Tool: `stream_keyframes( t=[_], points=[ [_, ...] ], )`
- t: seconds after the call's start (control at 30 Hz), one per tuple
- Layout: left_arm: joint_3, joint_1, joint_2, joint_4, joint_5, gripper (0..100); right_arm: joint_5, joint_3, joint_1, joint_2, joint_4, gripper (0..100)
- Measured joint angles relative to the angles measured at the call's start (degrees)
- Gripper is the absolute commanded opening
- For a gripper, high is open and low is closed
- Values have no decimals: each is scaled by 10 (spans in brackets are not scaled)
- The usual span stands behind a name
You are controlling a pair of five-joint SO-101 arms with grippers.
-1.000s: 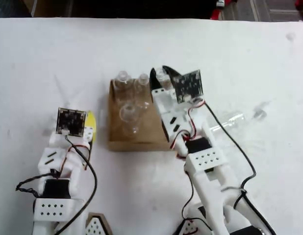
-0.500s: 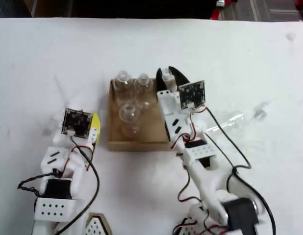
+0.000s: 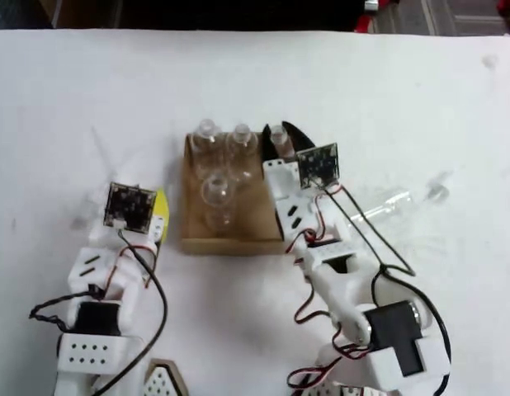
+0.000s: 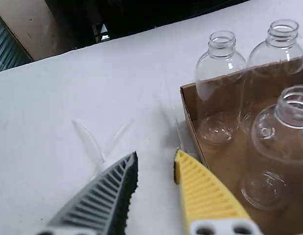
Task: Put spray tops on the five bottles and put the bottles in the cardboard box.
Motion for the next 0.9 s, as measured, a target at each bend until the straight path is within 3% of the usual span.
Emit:
stream_keyframes(
  t=[0.57,0.77,0.9],
  points=[
    [0,0,0,0,0,120,0,0,0,4,-1,22],
    [0,0,0,0,0,120,0,0,0,4,-1,145],
    [0,0,0,0,0,120,-1,0,0,4,-1,152]
  ],
)
